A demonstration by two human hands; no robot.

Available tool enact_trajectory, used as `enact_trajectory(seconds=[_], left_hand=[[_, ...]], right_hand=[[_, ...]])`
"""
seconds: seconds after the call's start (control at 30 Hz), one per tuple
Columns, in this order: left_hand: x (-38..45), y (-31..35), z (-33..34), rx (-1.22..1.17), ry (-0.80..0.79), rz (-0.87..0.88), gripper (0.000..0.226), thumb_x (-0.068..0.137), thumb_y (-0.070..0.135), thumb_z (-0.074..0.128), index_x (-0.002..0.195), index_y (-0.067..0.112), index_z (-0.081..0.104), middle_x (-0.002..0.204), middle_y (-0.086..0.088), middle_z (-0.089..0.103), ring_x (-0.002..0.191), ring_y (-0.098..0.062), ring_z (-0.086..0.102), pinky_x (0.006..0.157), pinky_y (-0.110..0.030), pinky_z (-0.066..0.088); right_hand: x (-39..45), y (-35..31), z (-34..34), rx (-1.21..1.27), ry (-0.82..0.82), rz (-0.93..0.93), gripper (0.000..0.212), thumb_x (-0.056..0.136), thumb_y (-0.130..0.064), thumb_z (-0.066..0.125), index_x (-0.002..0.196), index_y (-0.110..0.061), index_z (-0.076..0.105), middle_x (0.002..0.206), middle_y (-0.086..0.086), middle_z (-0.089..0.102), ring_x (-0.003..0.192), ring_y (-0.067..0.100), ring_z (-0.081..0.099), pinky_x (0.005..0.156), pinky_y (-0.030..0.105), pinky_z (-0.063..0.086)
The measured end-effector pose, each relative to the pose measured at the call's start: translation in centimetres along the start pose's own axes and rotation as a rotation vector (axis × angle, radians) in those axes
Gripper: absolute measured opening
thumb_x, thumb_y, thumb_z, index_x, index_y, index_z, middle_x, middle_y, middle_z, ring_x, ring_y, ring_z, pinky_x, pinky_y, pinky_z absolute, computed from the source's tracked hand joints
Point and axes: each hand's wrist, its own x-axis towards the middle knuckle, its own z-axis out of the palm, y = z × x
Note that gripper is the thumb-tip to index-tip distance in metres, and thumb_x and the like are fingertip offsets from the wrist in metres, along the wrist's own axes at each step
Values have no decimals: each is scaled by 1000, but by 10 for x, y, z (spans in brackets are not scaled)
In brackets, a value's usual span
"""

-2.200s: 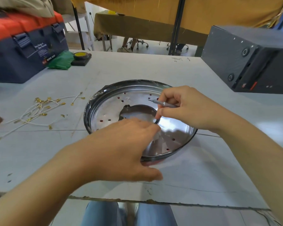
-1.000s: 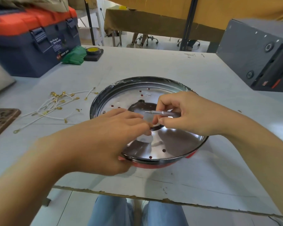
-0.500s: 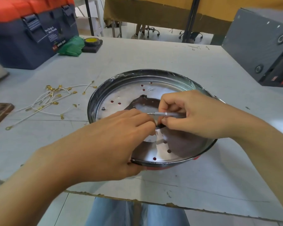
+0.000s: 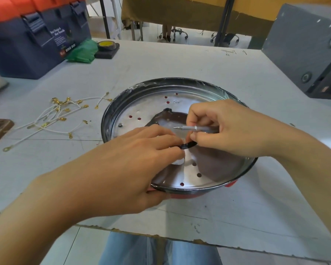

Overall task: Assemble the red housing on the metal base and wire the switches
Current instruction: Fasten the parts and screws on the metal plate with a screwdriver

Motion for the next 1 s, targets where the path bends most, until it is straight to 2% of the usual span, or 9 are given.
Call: enact_trajectory(seconds=[0.1,0.37,0.47,0.53,0.63,1.0], left_hand=[[0,0,1,10,6,-4,52,75,57,41,114,27,58,122,10,56,118,-15,48,92,-31,48],[0,-1,2,-6,13,3,53,75,58,42,115,26,58,123,9,56,114,-15,52,89,-33,51],[0,0,1,-6,6,-3,54,75,58,43,116,26,58,124,9,56,115,-15,51,91,-31,50],[1,0,1,-18,-2,-6,54,75,56,44,115,24,58,123,8,56,115,-15,51,92,-26,42],[2,-1,1,-55,-18,-15,49,74,53,53,113,23,57,121,8,55,113,-14,49,93,-26,33],[0,-1,1,-20,0,-32,49,72,54,66,112,25,59,116,11,58,115,-14,50,90,-26,39]], right_hand=[[0,0,-1,-4,-6,-9,12,82,-21,60,74,-28,55,69,-12,68,57,2,52,56,11,39],[1,3,-1,25,-13,-7,7,81,-23,59,77,-28,57,71,-11,69,58,3,53,56,15,41],[1,3,-2,26,-17,-10,8,82,-22,60,77,-27,57,71,-12,69,60,3,55,57,16,42],[1,3,-1,29,-12,-15,7,82,-21,60,77,-27,58,71,-11,69,59,2,54,56,15,42],[1,2,1,37,3,-16,9,81,-21,61,76,-27,57,71,-11,68,56,1,53,55,11,40],[1,-1,5,33,47,-21,11,82,-20,61,76,-27,56,72,-10,66,58,-1,54,55,7,40]])
